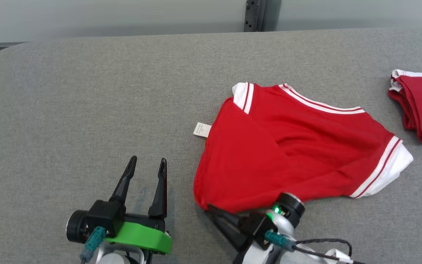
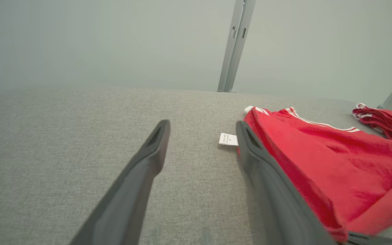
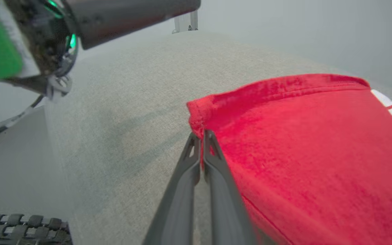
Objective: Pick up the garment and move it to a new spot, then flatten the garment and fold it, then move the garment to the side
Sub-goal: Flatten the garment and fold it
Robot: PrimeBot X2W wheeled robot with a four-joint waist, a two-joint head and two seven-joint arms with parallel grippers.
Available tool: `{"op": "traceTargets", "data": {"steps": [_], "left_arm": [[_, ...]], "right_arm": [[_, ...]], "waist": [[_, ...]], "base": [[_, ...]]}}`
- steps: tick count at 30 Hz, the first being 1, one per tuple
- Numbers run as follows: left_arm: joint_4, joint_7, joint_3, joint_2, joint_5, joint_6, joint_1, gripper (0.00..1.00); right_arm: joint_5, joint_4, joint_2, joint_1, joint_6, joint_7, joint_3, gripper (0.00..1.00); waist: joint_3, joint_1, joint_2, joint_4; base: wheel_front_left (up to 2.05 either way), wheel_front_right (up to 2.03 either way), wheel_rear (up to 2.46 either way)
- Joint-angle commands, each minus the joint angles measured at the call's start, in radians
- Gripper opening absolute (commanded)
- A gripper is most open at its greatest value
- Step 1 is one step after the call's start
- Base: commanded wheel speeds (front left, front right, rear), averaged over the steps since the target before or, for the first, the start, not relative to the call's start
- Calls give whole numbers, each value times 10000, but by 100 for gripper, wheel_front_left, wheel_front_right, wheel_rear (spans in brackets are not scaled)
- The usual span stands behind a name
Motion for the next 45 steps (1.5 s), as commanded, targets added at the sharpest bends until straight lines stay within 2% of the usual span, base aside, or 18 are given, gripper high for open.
{"op": "traceTargets", "data": {"steps": [1, 7, 9, 10, 11, 12, 15, 19, 24, 27, 30, 38, 45], "left_arm": [[-36, 1, 72, 10, 59, -28, 122, 100], [-28, 1, 187, 10, 64, -56, 249, 100], [-26, 0, 212, 10, 63, -54, 280, 100], [-21, 0, 220, 10, 61, -55, 313, 100], [-9, 1, 235, 10, 63, -56, 351, 100], [-3, 1, 241, 10, 68, -53, 384, 100], [18, 1, 220, 9, 93, -59, 457, 100], [34, 1, 164, 9, 110, -51, 515, 100], [14, 1, 96, 11, 102, -15, 529, 100], [-13, 1, 8, 11, 50, -52, 382, 100], [-75, 1, -89, 11, -29, -4, 194, 100], [-148, 1, -449, 11, -407, 147, -242, 100], [-189, 1, -732, 9, -732, 319, -512, 100]], "right_arm": [[311, -59, -198, -30, -15, 135, 545, 0], [1645, -44, -742, -603, -8, 542, 2770, 0], [2092, -79, -928, -777, -8, 602, 3292, 0], [2298, -110, -985, -882, -8, 562, 3451, 3], [2470, -160, -1019, -953, -8, 471, 3556, 18], [2622, -196, -1068, -993, -8, 401, 3621, 100], [2938, -333, -1231, -1118, -8, 221, 3535, 100], [3081, -835, -1451, -1192, -8, 1, 2741, 100], [2537, -1253, -1729, -1260, -8, -60, 1114, 100], [1979, -939, -1781, -1455, -10, 239, -46, 100], [1453, -341, -1773, -1891, -11, 799, -789, 100], [1184, 2046, -1496, -3742, -13, 2308, -1268, 100], [1920, 3826, -1385, -4799, -13, 3677, -278, 100]], "waist": [[-86, 0, 0, 97], [-233, 0, 0, 269], [-282, 0, 0, 266], [-302, 0, 0, 255], [-327, 0, 0, 231], [-350, 0, 0, 203], [-423, 0, 0, 94], [-510, 0, 0, -64], [-487, 0, 0, -104], [-339, 0, 0, 45], [-117, 0, 0, 327], [606, 0, 0, 1432], [937, 0, 0, 2118]], "base": [[0, 0, 0], [0, 0, 0], [0, 0, 0], [0, 0, 0], [0, 0, 0], [0, 0, 0], [0, 0, 0], [0, 0, 0], [0, 0, 0], [0, 0, 0], [0, 0, 0], [0, 0, 0], [0, 0, 0]]}}
